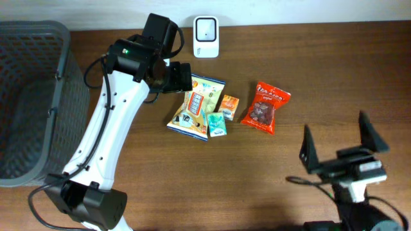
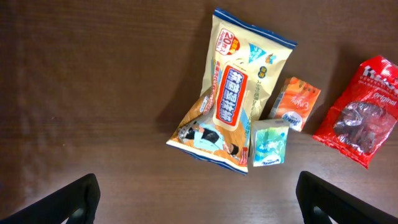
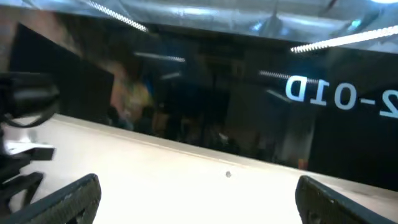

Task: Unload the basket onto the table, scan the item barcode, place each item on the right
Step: 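Move right gripper to the red HACKS bag and grasp it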

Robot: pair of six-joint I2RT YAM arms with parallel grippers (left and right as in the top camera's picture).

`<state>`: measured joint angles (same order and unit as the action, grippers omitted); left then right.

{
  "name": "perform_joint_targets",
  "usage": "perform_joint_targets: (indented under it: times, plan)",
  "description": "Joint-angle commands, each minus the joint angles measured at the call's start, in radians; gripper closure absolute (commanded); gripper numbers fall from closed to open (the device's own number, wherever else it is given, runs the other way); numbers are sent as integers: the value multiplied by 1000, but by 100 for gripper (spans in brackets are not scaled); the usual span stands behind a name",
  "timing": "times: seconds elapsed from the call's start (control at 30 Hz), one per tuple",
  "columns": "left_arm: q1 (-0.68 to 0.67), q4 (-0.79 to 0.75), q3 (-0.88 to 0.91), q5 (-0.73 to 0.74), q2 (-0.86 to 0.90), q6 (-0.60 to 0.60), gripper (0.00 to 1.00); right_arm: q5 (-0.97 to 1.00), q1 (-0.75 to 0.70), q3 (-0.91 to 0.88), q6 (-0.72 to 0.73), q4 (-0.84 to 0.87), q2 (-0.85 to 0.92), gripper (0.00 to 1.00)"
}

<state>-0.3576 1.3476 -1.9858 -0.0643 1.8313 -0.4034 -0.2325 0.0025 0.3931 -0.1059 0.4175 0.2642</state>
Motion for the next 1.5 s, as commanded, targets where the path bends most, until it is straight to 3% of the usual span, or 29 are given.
perform_joint_targets:
  times: [0.0, 0.3, 0.37, 0.57, 0.73, 0.87, 1.07, 1.2, 1.27, 1.33, 1.37, 1.47]
  plan:
    - [3, 0, 3, -11, 8, 16, 1, 31, -3, 191, -21, -151, 187, 1]
    - [3, 1, 3, -11, 8, 16, 1, 31, -3, 801, -21, -969, 743, 1]
    - [3, 1, 3, -11, 8, 16, 1, -83, -3, 902, -20, -1122, 886, 1]
    - [3, 0, 3, -11, 8, 16, 1, -379, -3, 903, -17, -1193, 1001, 2]
    - [3, 1, 3, -11, 8, 16, 1, -396, -3, 903, -18, -1250, 1003, 1]
    - [3, 1, 3, -11, 8, 16, 1, -306, -3, 901, -15, -1287, 1028, 2]
    - [3, 1, 3, -11, 8, 16, 1, -198, -3, 901, 100, -1312, 1143, 2]
    - [3, 1, 3, -11, 8, 16, 1, -20, -3, 901, 330, -1311, 1284, 1]
    - [3, 1, 3, -11, 8, 16, 1, 12, -3, 901, 409, -1299, 1375, 9]
    - [3, 1, 3, -11, 8, 16, 1, 9, -4, 901, 463, -1271, 1482, 36]
    - [3, 1, 3, -11, 8, 16, 1, 0, -4, 901, 463, -1258, 1526, 43]
    - [3, 1, 3, -11, 8, 16, 1, -31, -4, 901, 463, -1219, 1640, 47]
